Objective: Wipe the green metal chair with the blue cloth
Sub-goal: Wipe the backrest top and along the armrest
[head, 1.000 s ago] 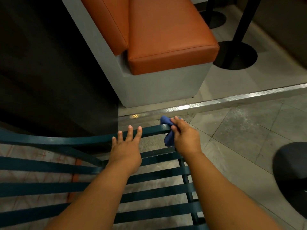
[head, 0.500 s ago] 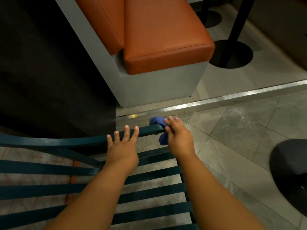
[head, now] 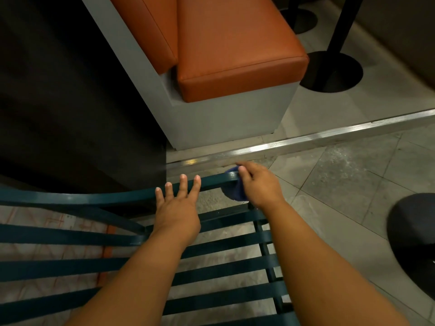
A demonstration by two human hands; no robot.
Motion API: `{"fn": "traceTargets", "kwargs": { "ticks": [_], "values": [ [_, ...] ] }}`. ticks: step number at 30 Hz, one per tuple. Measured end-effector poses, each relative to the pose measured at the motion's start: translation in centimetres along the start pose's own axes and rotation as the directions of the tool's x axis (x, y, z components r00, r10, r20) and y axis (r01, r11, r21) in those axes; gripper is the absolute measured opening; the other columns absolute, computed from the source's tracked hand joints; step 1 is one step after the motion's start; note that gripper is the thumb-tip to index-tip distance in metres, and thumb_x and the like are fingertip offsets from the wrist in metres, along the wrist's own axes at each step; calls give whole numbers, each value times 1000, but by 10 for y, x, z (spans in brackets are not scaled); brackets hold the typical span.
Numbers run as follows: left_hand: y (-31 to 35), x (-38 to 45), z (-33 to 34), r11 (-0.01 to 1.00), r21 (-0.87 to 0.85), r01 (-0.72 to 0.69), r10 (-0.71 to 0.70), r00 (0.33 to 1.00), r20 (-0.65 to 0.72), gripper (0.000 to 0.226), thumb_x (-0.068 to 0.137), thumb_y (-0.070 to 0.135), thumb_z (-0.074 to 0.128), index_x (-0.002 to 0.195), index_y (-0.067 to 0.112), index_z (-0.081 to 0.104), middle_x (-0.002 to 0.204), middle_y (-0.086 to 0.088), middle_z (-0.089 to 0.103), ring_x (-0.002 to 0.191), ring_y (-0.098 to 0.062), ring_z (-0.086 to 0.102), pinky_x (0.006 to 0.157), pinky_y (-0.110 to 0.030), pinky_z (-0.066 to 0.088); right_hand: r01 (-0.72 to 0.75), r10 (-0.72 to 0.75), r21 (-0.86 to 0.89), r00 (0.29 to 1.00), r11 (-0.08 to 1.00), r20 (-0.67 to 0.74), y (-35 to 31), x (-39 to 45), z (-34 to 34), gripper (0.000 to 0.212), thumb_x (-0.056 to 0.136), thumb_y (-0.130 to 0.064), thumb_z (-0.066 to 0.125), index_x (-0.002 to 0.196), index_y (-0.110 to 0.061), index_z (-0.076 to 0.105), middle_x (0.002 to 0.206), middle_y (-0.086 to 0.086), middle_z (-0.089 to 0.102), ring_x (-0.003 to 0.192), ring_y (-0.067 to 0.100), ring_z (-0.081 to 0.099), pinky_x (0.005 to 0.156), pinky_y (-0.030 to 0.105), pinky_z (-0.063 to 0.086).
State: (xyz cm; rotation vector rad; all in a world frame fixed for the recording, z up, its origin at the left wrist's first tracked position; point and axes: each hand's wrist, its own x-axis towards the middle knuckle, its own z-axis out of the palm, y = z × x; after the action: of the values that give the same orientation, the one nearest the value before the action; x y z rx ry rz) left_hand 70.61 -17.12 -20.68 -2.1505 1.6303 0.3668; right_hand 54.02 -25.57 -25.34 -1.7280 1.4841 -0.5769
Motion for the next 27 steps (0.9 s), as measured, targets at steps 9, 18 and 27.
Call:
{"fn": "traceTargets", "kwargs": {
  "ticks": [9,18,27],
  "values": [
    [-1,0,2,1000,-8,-13,13,1000,-4,107,85,6,57,142,33,-30,155,-5,-27,143,-37,-12,115,-54,-6,-290,314,168,938,942,-145,23,-22,6,40,102,-36,39,140,-30,46,127,14,60,111,24,57,88,28,43],
    [0,0,3,1000,23,-8,8,1000,-17,108,84,6,56,141,33,-31,155,-5,-27,144,-37,-11,115,-55,-7,179,-242,-464,967,868,-80,-39,-9,21,45,90,-57,48,125,-31,61,120,-1,59,110,23,41,88,32,36],
    [-5,3,5,999,26,-39,40,999,-23,107,84,8,57,141,33,-31,155,-6,-26,144,-38,-10,115,-54,-9,-51,59,47,981,998,-184,4,1,16,35,95,-42,50,111,-14,65,111,0,43,113,26,42,99,36,39]
  ]
}}
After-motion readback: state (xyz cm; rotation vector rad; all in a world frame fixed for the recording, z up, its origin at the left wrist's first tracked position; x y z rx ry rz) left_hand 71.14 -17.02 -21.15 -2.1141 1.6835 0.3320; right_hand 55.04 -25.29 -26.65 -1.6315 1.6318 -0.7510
